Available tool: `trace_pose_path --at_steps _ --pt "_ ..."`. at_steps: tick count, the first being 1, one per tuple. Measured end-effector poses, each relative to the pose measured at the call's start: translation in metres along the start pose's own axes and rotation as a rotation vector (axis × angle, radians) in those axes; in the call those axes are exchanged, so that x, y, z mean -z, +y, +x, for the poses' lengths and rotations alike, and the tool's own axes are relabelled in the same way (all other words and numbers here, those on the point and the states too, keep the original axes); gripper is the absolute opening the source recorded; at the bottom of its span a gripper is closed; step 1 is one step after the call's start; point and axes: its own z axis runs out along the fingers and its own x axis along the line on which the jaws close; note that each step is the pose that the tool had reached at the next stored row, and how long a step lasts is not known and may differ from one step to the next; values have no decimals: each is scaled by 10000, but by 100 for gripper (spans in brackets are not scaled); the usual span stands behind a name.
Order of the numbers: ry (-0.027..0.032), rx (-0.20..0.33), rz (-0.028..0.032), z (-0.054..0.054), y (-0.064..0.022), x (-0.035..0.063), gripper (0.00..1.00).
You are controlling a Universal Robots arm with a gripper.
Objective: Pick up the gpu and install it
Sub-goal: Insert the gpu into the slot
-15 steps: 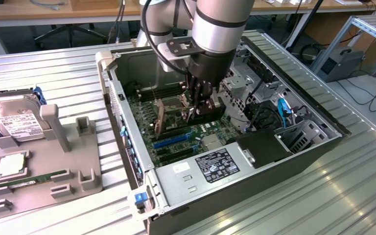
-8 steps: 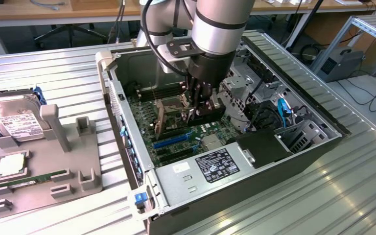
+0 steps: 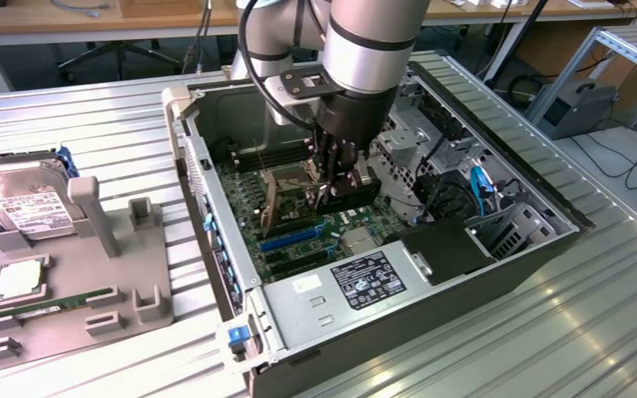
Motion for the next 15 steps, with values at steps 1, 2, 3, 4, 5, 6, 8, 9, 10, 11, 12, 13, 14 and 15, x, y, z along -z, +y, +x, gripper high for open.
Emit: trace_pose_path --at_steps 1,2,3,4,5,6,8,9,10,11,12,13,14,15 --pt "0 0 0 0 0 0 27" --pt "0 0 0 0 0 0 27" --pt "0 0 0 0 0 0 27" --pt "-1 1 13 0 0 -1 27" --pt "-3 0 70 0 1 -1 27" --pt "-9 4 163 0 1 -2 27" --pt "-20 11 390 0 1 -4 27" --pt "-26 14 499 0 1 -5 27" --pt "-31 17 611 0 2 -6 27" --pt "-36 21 717 0 2 -7 27" --pt "-40 23 776 0 2 -7 27" --pt "-40 23 777 0 2 -7 27" --pt "-40 22 777 0 2 -7 27" --pt "-41 22 777 0 2 -7 27"
